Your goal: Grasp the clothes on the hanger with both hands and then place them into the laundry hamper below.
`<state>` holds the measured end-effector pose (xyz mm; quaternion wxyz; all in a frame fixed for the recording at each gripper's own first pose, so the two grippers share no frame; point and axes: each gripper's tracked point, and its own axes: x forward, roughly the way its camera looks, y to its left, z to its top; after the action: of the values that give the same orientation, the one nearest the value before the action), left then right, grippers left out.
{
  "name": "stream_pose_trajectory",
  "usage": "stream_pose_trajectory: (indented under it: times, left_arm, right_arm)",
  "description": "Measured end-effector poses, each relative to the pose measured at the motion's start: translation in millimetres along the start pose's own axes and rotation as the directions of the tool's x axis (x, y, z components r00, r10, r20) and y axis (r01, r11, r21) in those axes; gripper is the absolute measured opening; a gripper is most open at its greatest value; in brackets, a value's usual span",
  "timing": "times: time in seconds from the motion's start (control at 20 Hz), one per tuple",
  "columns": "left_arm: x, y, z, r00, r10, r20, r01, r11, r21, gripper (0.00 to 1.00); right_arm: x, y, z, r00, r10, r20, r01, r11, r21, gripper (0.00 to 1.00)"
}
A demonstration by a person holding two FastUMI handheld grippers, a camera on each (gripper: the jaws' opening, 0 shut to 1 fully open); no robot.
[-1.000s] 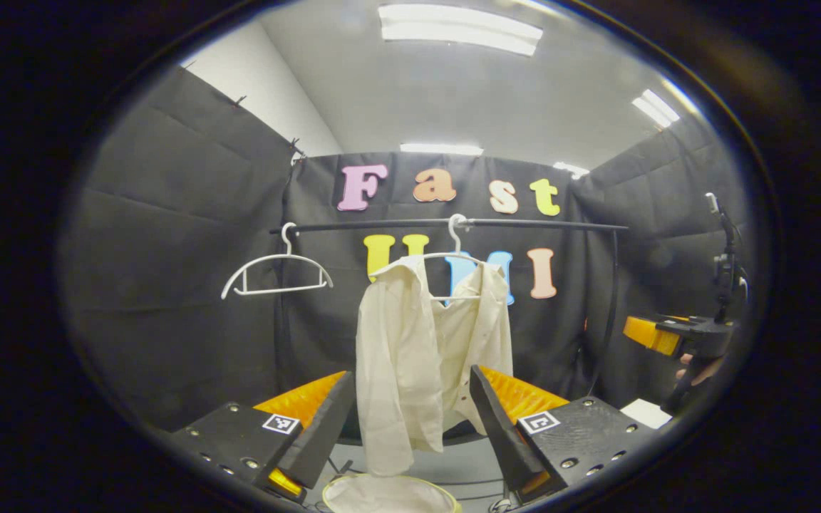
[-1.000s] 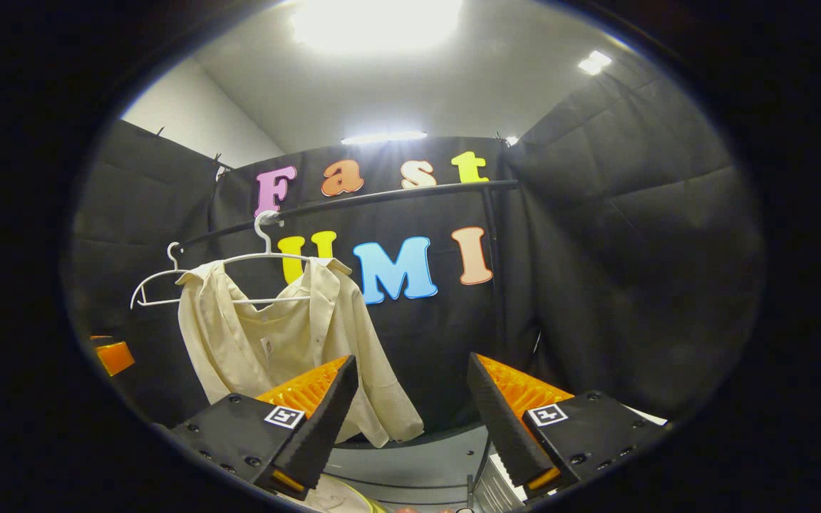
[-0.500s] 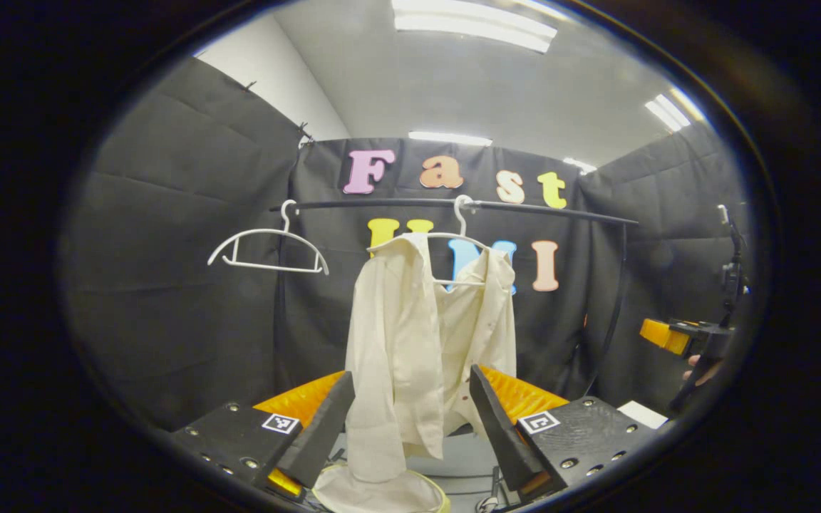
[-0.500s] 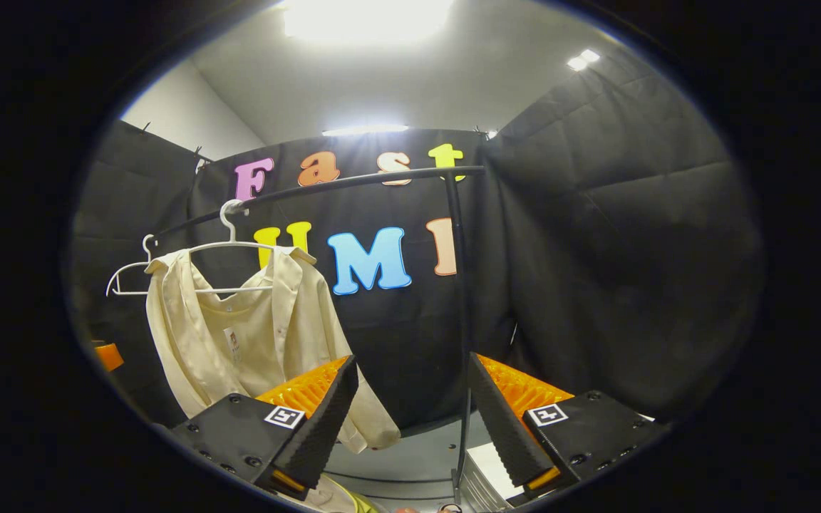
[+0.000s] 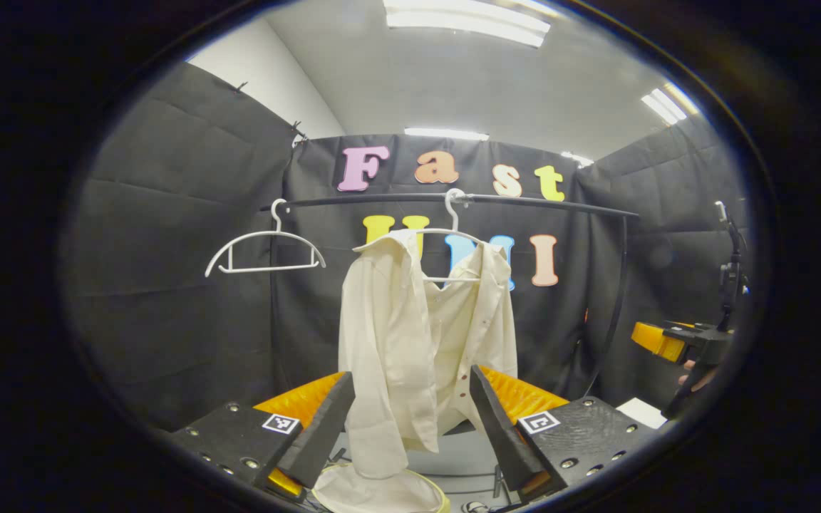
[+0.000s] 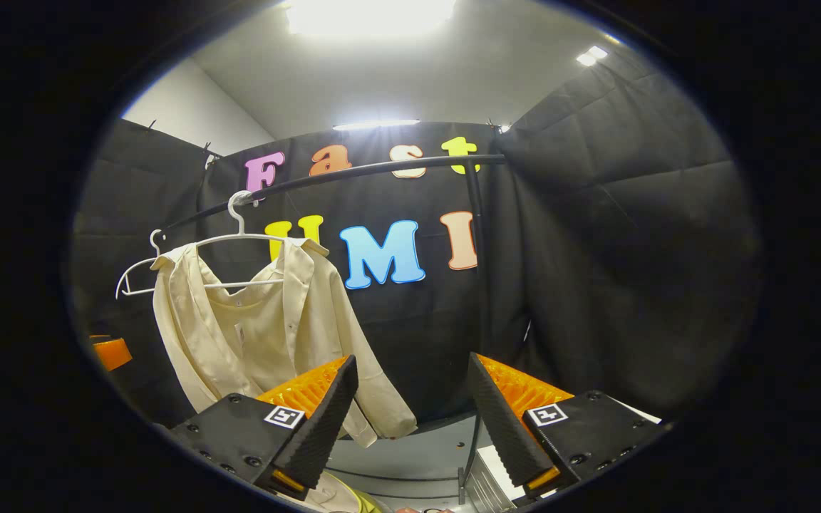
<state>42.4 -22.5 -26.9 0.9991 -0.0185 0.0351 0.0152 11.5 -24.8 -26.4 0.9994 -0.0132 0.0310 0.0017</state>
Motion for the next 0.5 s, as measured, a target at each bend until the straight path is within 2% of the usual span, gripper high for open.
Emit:
stream_pose_trajectory:
  times: [0.05, 0.1, 0.5]
  left_arm:
    - [5.5, 1.0, 3.2, 1.000, 0.011, 0.003, -0.011, 1.000, -0.002, 0.94]
    - [13.8, 2.4, 8.3, 1.000, 0.024, 0.012, -0.024, 1.000, -0.005, 0.94]
    - [79.5, 10.7, 29.7, 0.993, 0.118, 0.018, -0.117, 0.993, -0.024, 0.94]
  right_arm:
    - [6.4, 4.6, 1.7, 1.000, 0.012, 0.004, -0.012, 1.000, -0.001, 1.00]
    - [13.2, 9.3, 3.9, 1.000, 0.024, 0.006, -0.024, 1.000, -0.003, 0.98]
    - [74.9, 43.1, 5.3, 0.992, 0.121, -0.026, -0.121, 0.993, 0.004, 0.98]
